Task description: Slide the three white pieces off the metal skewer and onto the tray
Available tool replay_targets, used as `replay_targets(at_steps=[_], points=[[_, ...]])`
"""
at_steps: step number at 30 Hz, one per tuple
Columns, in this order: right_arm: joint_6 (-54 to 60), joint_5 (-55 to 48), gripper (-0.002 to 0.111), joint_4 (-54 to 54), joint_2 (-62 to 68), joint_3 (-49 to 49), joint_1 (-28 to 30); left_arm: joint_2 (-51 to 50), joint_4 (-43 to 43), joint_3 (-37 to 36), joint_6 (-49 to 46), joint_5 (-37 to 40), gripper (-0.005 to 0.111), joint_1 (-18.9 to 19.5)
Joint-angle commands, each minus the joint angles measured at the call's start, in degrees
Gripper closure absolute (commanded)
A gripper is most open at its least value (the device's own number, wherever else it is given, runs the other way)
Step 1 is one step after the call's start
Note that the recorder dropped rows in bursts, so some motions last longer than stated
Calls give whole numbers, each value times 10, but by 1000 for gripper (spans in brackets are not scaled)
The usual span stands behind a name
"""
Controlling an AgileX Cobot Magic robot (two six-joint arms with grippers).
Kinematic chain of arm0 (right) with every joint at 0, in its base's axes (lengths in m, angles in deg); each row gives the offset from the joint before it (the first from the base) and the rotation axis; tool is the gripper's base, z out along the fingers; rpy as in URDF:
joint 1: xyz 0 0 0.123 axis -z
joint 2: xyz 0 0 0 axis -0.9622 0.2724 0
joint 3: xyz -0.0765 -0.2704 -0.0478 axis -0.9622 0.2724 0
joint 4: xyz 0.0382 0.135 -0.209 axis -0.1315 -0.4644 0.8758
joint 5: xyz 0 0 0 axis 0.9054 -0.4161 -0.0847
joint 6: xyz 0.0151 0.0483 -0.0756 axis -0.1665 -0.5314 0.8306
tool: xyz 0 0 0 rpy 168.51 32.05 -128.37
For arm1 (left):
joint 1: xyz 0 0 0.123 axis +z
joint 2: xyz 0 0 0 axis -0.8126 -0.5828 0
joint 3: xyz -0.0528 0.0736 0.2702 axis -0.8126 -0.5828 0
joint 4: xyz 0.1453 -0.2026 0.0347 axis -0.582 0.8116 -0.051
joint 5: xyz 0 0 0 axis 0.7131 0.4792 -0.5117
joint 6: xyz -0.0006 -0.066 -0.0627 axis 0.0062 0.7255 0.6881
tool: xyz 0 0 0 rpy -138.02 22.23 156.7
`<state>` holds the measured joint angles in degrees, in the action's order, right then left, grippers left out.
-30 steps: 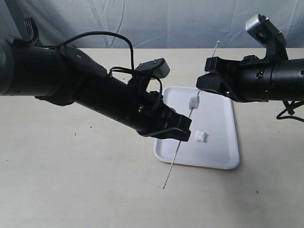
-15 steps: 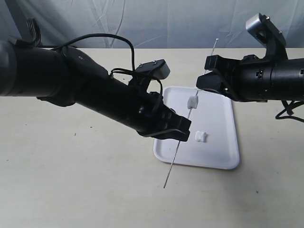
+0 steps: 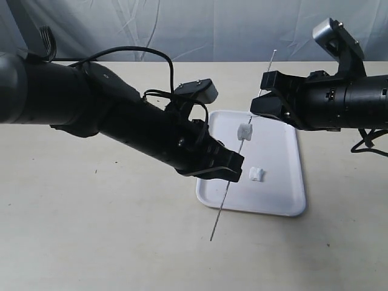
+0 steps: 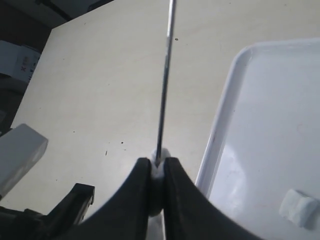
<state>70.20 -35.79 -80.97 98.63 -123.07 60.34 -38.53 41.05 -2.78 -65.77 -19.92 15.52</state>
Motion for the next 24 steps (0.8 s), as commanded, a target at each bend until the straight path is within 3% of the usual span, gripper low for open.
replay_targets(at_steps=[1,11,24], points=[[11,15,106,-10,-3,-5,1,-5,-7,1,6,10,107,-1],[10,16,106,-8,-3,-55,1,-5,1,-18,4,29,107,-3],[8,50,106,-6,-2,-73,1,7,16,-18,-2,47,107,-48]])
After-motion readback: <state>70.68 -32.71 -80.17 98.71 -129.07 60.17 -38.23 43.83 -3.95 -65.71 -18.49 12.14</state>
